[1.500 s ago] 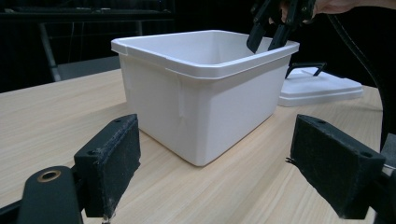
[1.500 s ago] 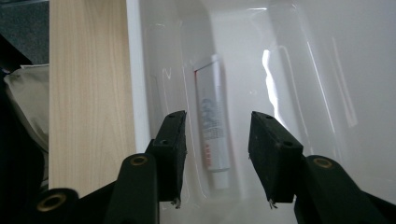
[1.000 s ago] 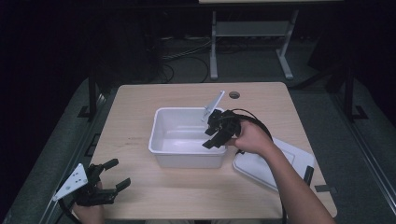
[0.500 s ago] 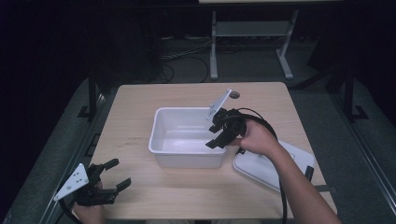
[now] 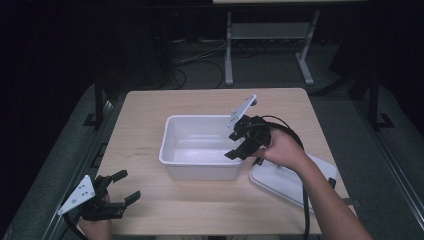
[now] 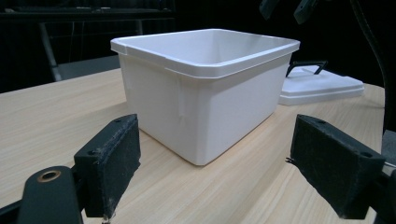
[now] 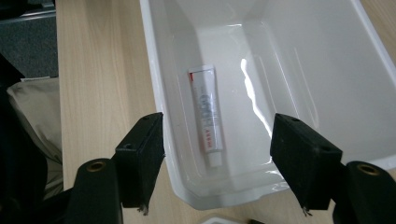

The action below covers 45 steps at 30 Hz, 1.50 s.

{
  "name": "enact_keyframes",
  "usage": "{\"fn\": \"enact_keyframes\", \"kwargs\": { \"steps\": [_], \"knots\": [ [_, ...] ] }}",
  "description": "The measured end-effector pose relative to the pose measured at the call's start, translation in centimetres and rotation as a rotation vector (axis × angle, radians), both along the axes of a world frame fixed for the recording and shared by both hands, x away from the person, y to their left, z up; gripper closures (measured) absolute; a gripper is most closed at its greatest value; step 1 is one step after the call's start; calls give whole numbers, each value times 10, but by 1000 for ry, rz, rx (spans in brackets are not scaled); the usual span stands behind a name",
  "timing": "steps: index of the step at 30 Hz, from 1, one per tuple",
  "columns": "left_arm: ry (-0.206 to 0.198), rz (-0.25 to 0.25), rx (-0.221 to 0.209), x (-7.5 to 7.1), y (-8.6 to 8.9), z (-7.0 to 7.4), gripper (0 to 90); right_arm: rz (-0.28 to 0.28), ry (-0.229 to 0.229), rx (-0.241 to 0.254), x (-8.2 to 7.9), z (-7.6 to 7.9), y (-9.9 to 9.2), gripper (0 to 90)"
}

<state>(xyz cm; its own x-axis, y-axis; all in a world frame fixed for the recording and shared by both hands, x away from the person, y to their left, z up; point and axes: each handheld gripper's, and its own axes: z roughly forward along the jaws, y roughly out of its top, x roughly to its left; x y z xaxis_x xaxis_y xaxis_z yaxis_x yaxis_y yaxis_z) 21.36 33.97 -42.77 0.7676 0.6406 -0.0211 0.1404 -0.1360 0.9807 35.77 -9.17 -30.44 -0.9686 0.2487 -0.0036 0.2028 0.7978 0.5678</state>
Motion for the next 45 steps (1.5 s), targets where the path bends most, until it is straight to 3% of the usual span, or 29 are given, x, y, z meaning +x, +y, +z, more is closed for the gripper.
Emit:
{"fn": "enact_keyframes", "kwargs": {
  "steps": [9,20,34,45],
  "knots": [
    [1,1,0,1,-1,0,157,-17,12,1,-2,2,-6,327],
    [0,0,9,1,-2,0,157,-45,-12,2,-6,11,-20,311],
    [1,2,8,1,-1,0,157,-99,-22,19,-9,14,-41,286],
    [0,2,10,1,-1,0,157,-122,-22,5,-12,13,-55,287]
  ]
}}
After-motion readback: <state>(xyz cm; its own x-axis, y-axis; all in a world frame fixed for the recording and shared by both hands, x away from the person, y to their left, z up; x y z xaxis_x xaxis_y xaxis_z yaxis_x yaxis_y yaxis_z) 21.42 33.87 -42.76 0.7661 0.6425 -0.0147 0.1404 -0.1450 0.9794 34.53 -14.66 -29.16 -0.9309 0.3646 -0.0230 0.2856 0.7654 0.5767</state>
